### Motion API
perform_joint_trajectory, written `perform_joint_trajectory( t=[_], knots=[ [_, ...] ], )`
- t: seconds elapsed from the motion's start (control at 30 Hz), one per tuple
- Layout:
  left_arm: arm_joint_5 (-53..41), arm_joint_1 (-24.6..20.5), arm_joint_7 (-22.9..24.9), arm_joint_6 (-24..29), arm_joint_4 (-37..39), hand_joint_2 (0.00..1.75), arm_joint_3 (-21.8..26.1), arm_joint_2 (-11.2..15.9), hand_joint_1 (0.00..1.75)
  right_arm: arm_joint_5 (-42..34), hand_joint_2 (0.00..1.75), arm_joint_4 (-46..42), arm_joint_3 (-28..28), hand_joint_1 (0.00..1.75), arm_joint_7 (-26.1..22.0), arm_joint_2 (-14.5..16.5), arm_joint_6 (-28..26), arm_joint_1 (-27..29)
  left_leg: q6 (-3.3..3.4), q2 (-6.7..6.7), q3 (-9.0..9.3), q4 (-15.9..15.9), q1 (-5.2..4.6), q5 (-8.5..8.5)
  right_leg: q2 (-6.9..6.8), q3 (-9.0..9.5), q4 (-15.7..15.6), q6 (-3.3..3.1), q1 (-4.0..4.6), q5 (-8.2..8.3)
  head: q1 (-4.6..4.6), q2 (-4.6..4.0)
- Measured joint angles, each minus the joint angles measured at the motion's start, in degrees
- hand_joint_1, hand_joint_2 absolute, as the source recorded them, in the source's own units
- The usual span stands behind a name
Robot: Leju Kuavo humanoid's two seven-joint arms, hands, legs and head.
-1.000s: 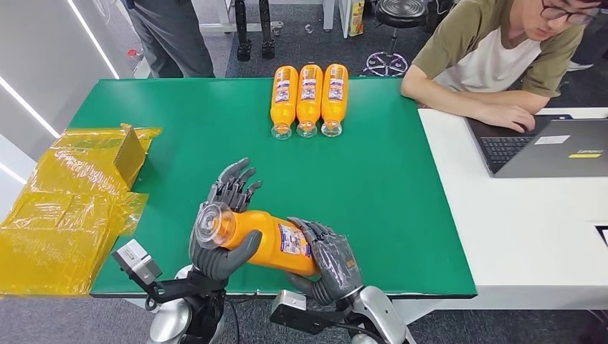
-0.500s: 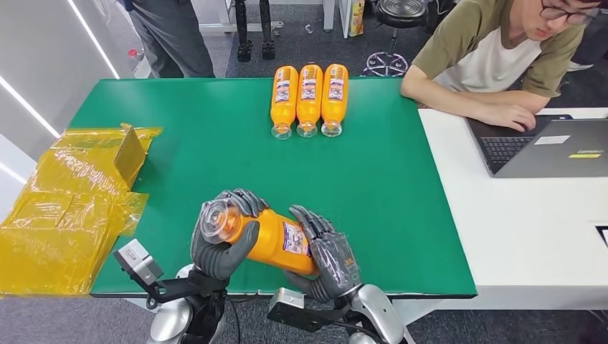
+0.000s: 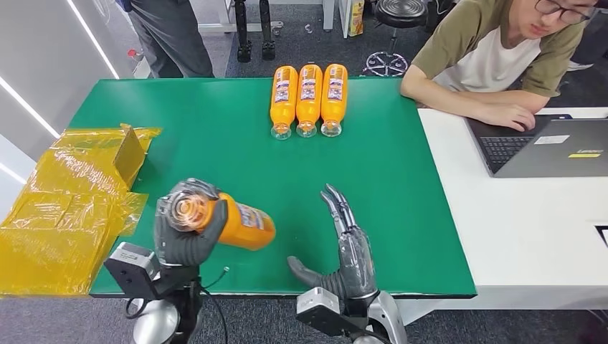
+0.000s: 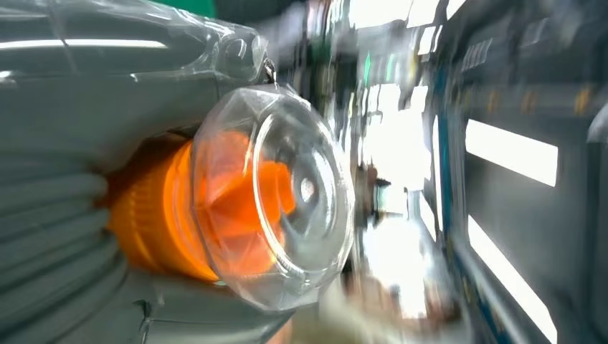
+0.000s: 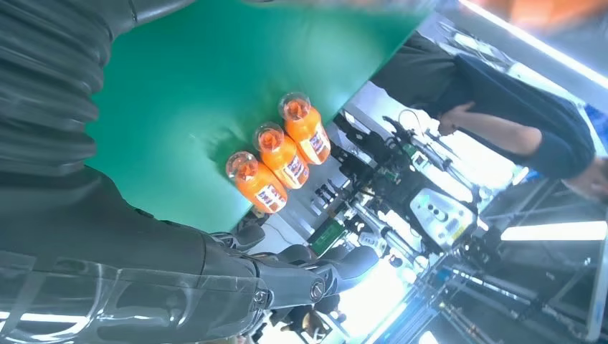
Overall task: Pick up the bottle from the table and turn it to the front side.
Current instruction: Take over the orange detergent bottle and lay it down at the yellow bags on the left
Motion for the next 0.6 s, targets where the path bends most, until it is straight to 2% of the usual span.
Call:
perform_joint_trajectory(
  t=[0.1,0.17,0.3,0.47,0.6],
  knots=[
    [-16.49,0.47,3.65,5.62,-3.5,1.75,3.73,1.77,1.75,-0.72,1.75,-1.49,-0.22,0.0,-0.22,-0.03,-0.34,1.24,-0.02,0.0,0.01,-0.01,0.01,-0.01,-0.01,0.0,0.04,-0.07,0.02,-0.05,0.0,0.0],
    [-26.11,0.57,6.05,7.26,-5.07,1.75,6.03,3.56,1.75,-1.47,1.75,-1.99,-0.28,0.0,-0.52,-0.07,-0.39,1.82,-0.04,0.0,0.02,-0.02,0.01,-0.01,-0.01,0.0,0.06,-0.09,0.03,-0.06,0.01,0.0],
    [-38.57,0.13,9.48,9.08,-5.41,1.75,9.21,8.91,1.75,-4.43,1.75,-2.3,-0.33,0.0,-2.05,-0.09,-0.6,2.67,-0.07,0.01,0.04,-0.03,0.02,0.02,0.0,-0.01,0.07,-0.11,0.04,-0.07,0.0,0.0],
    [-49.1,-2.41,9.81,8.96,-2.21,1.75,10.0,20.23,1.75,-13.28,1.75,-2.71,-0.68,0.0,-6.48,-0.09,-0.56,2.95,-0.16,0.09,0.06,-0.04,0.04,0.07,0.07,-0.05,0.11,-0.16,0.06,-0.03,0.0,0.0],
    [-51.66,-5.99,4.19,3.72,2.98,1.75,8.92,28.31,1.75,-18.23,1.75,-3.26,-1.5,0.0,-9.32,-0.09,-0.75,2.75,-0.21,0.08,0.06,-0.04,0.04,0.11,0.08,-0.08,0.12,-0.18,0.06,-0.02,0.01,0.0]
  ],
)
